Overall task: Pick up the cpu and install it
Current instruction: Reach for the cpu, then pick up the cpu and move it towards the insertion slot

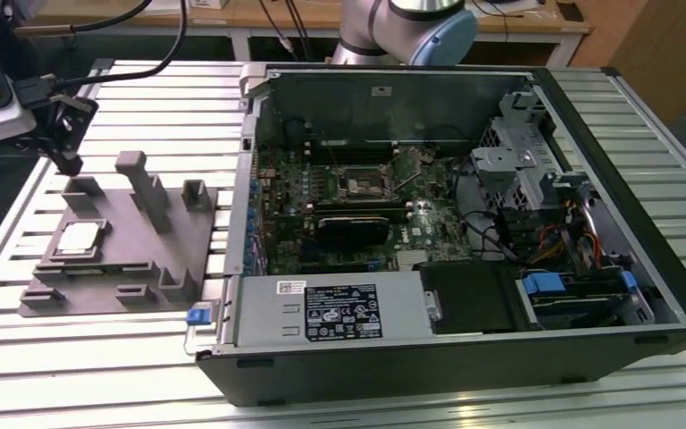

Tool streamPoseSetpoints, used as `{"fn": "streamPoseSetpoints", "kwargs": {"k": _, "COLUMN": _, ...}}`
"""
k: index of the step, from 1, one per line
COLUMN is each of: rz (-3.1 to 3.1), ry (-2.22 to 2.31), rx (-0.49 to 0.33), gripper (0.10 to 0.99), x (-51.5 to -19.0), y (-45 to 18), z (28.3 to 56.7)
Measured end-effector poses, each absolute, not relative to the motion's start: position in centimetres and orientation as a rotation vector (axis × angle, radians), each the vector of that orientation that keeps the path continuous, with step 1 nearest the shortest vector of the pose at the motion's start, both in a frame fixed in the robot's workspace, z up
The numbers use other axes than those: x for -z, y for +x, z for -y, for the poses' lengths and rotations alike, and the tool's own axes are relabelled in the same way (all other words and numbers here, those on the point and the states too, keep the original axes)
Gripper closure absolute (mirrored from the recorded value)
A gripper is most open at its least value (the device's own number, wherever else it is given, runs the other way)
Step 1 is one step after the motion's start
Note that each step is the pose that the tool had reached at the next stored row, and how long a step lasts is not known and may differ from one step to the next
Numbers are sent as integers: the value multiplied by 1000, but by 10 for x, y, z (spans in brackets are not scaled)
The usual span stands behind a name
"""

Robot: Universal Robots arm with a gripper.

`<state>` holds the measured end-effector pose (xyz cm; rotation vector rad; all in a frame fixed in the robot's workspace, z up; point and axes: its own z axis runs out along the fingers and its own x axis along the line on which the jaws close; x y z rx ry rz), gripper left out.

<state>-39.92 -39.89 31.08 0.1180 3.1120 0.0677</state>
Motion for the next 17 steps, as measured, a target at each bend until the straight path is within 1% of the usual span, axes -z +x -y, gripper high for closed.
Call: {"fn": "streamPoseSetpoints", "kwargs": {"k": 17, "rz": -3112, "ry": 118, "rx": -68, "gripper": 980, "x": -308, "y": -403, "z": 399}}
